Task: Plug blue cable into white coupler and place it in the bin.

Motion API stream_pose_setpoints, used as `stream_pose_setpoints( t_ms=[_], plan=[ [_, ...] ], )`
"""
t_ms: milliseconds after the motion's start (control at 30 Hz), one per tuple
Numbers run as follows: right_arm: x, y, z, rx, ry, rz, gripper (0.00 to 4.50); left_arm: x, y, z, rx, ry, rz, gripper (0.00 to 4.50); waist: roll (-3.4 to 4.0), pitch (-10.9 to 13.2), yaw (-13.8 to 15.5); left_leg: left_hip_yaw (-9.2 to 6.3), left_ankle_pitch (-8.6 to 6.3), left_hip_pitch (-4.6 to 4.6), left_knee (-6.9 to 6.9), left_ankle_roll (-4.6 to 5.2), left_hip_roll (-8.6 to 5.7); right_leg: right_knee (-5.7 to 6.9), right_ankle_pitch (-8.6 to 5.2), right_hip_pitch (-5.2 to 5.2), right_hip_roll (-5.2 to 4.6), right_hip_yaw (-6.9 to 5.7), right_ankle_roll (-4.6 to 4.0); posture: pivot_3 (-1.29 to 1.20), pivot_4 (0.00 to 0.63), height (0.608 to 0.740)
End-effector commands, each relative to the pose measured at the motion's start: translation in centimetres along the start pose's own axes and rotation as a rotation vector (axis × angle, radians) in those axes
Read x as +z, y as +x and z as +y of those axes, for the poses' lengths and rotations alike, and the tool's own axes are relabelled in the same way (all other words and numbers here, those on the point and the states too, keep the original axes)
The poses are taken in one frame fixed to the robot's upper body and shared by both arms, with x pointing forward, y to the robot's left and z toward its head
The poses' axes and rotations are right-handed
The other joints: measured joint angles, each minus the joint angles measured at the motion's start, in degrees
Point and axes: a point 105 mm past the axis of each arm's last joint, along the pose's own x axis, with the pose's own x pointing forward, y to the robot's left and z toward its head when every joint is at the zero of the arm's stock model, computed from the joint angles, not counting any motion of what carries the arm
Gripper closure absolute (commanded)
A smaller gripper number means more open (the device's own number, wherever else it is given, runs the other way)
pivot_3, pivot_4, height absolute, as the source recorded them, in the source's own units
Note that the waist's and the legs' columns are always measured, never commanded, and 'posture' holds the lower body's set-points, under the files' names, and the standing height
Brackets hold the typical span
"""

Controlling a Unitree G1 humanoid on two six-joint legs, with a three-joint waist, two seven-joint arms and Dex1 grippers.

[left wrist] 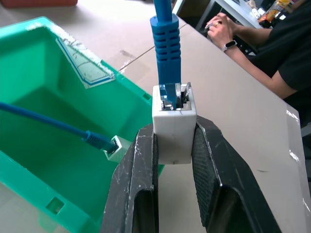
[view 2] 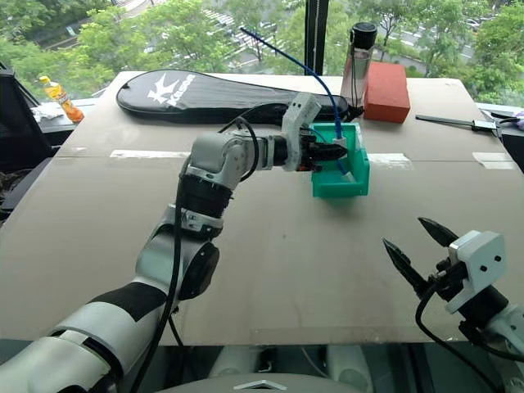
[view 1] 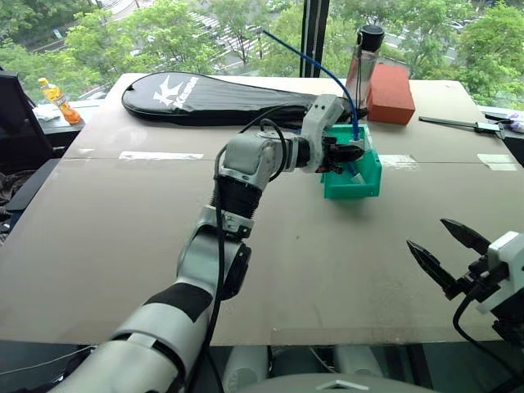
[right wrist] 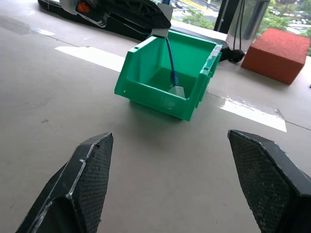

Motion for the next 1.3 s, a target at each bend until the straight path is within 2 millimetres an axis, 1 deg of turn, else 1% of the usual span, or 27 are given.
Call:
stream_pose_setpoints(
  t_ms=[33,67,133,233,267,300,333,400,467,500,533,600,667,733,767,833,933,967,1033,1067,1133,1200,1300],
  plan=[
    [1.2,-0.5,0.3,-0.041,-0.059,-0.039,0.76,0.9,1.8,0.9,0.109,-0.006,-0.014,3.62,-0.03,0.0,0.2,0.0,0.0,-0.04,0.0,0.0,-0.02,0.0,0.0,-0.01,-0.02,0.0,0.0,0.0,0.15,0.74],
    [1.2,-0.5,0.4,-0.043,-0.059,-0.041,0.74,0.8,2.1,0.9,0.107,0.001,-0.003,3.08,-0.04,0.0,0.2,-0.01,0.0,-0.07,0.0,0.0,-0.05,-0.03,-0.01,-0.02,-0.04,-0.01,-0.01,0.0,0.15,0.74],
    [1.1,-0.5,0.6,-0.041,-0.057,-0.037,0.74,1.5,2.0,0.8,0.101,-0.011,-0.012,2.42,-0.08,0.1,0.1,0.02,-0.01,-0.09,-0.01,0.01,-0.1,-0.07,-0.04,-0.03,-0.09,0.03,-0.04,0.0,0.15,0.74],
    [1.2,-0.5,0.9,-0.039,-0.057,-0.037,0.74,1.8,1.2,0.9,0.076,-0.052,0.006,0.91,-0.13,0.1,0.1,0.04,-0.01,-0.13,-0.01,0.01,-0.09,-0.07,-0.06,-0.07,-0.1,0.05,-0.1,0.0,0.15,0.74],
    [1.2,-0.5,0.9,-0.036,-0.058,-0.036,0.74,1.8,0.8,0.9,0.063,-0.062,0.018,0.64,-0.12,0.1,0.0,0.03,-0.01,-0.14,-0.01,0.01,-0.09,-0.07,-0.06,-0.08,-0.1,0.05,-0.11,0.0,0.15,0.74],
    [1.1,-0.5,0.9,-0.034,-0.059,-0.035,0.74,1.9,0.1,0.8,0.043,-0.072,0.03,0.21,-0.12,0.1,0.0,0.04,-0.01,-0.13,-0.02,0.01,-0.09,-0.06,-0.06,-0.08,-0.1,0.05,-0.11,0.0,0.15,0.74],
    [1.1,-0.5,0.9,-0.033,-0.059,-0.033,0.74,1.9,-0.5,0.6,0.022,-0.079,0.041,0.06,-0.11,0.1,-0.1,0.04,-0.01,-0.11,-0.04,0.01,-0.08,-0.05,-0.06,-0.08,-0.1,0.05,-0.12,0.0,0.15,0.74],
    [1.0,-0.4,0.7,-0.026,-0.063,-0.029,0.74,2.1,-2.2,0.3,-0.023,-0.046,0.031,0.06,-0.08,0.1,-0.3,0.04,-0.01,-0.11,-0.04,0.01,0.02,-0.02,-0.06,-0.1,-0.1,0.05,-0.13,0.0,0.15,0.74],
    [1.0,-0.2,0.3,-0.018,-0.064,-0.033,0.74,2.6,-4.3,-0.5,-0.081,0.021,-0.036,0.06,-0.06,0.1,-0.5,0.1,0.0,-0.09,-0.05,-0.01,0.22,0.0,0.03,-0.1,-0.08,0.08,-0.28,0.0,0.15,0.74],
    [1.0,0.0,0.1,-0.01,-0.064,-0.036,0.74,2.7,-5.3,-0.5,-0.068,0.091,-0.09,0.06,-0.05,0.1,-0.8,0.12,0.0,-0.08,-0.05,-0.02,0.25,0.02,0.04,-0.11,-0.08,0.09,-0.3,0.0,0.15,0.74],
    [1.0,0.3,0.0,-0.001,-0.064,-0.038,0.74,2.9,-6.2,-0.6,-0.066,0.152,-0.182,0.06,-0.04,0.1,-0.8,0.13,0.01,-0.07,-0.05,-0.03,0.27,0.02,0.05,-0.11,-0.09,0.11,-0.31,0.0,0.15,0.74],
    [1.0,0.9,-0.3,0.022,-0.067,-0.044,0.74,2.0,-8.2,-0.4,-0.056,0.284,-0.271,0.06,-0.02,0.1,-0.9,0.18,0.03,-0.03,-0.05,-0.07,0.27,0.03,0.06,-0.1,-0.14,0.18,-0.32,0.0,0.15,0.74],
    [1.1,1.4,-0.6,0.049,-0.068,-0.046,0.74,0.6,-9.9,0.0,-0.029,0.369,-0.297,0.06,-0.02,0.1,-0.9,0.27,0.08,0.01,-0.03,-0.15,0.27,0.05,0.06,-0.1,-0.16,0.37,-0.33,0.0,0.15,0.74],
    [1.1,1.9,-1.0,0.084,-0.075,-0.038,0.74,-0.7,-11.9,0.1,-0.014,0.46,-0.349,0.06,-0.01,0.1,-0.9,0.28,0.06,0.03,-0.02,-0.12,0.26,0.06,0.07,-0.1,-0.13,0.45,-0.34,0.0,0.15,0.74],
    [1.0,2.0,-1.2,0.096,-0.079,-0.033,0.74,-1.2,-12.5,-0.1,-0.009,0.5,-0.36,0.06,-0.01,0.1,-0.9,0.3,0.05,0.06,-0.03,-0.1,0.26,0.07,0.07,-0.09,-0.14,0.48,-0.35,0.0,0.15,0.74],
    [0.8,2.2,-1.7,0.134,-0.084,-0.012,0.74,-2.9,-13.9,0.2,0.021,0.472,-0.359,0.06,0.0,0.1,-0.6,0.31,0.03,0.07,-0.02,-0.07,0.26,0.07,0.07,-0.07,-0.13,0.5,-0.35,0.0,0.15,0.74],
    [0.4,2.3,-2.9,0.176,-0.088,0.027,0.74,-6.7,-16.6,0.8,0.09,0.41,-0.329,0.06,0.01,0.1,-0.3,0.38,0.01,0.11,-0.01,-0.03,0.25,0.05,0.07,-0.05,-0.15,0.51,-0.34,0.0,0.15,0.74],
    [0.3,2.2,-3.2,0.186,-0.091,0.037,0.74,-7.6,-17.2,0.7,0.103,0.396,-0.316,0.06,0.0,0.1,-0.4,0.38,0.01,0.14,-0.01,-0.03,0.25,0.05,0.06,-0.03,-0.16,0.51,-0.34,0.0,0.15,0.74],
    [0.0,1.9,-3.8,0.21,-0.095,0.067,0.74,-9.7,-18.8,0.3,0.129,0.387,-0.275,0.06,-0.01,0.1,-0.3,0.37,0.01,0.14,-0.02,-0.02,0.28,0.03,0.06,-0.03,-0.15,0.54,-0.35,0.0,0.15,0.74],
    [-0.1,1.7,-4.0,0.218,-0.097,0.077,0.74,-10.2,-19.3,0.1,0.139,0.38,-0.264,0.06,-0.02,0.1,-0.1,0.35,0.01,0.13,-0.03,-0.02,0.29,0.03,0.06,-0.04,-0.14,0.53,-0.35,0.0,0.15,0.74],
    [-0.6,1.1,-4.7,0.245,-0.101,0.12,0.74,-12.6,-21.7,0.4,0.2,0.318,-0.226,0.06,-0.02,0.1,0.2,0.29,0.01,0.12,-0.02,-0.02,0.29,0.04,0.05,-0.03,-0.15,0.46,-0.35,0.0,0.15,0.74],
    [-0.9,0.5,-5.4,0.254,-0.1,0.149,0.74,-14.0,-23.4,0.8,0.25,0.273,-0.201,0.06,-0.01,0.1,0.2,0.35,0.0,0.16,-0.02,-0.02,0.3,0.03,0.05,-0.02,-0.19,0.48,-0.35,0.0,0.15,0.74],
    [-1.0,0.0,-6.3,0.255,-0.112,0.163,0.74,-15.1,-24.5,1.3,0.287,0.26,-0.176,0.06,-0.01,0.1,0.5,0.31,0.0,0.16,0.02,-0.01,0.29,0.02,-0.02,0.0,-0.21,0.4,-0.24,0.0,0.15,0.74]
  ],
)
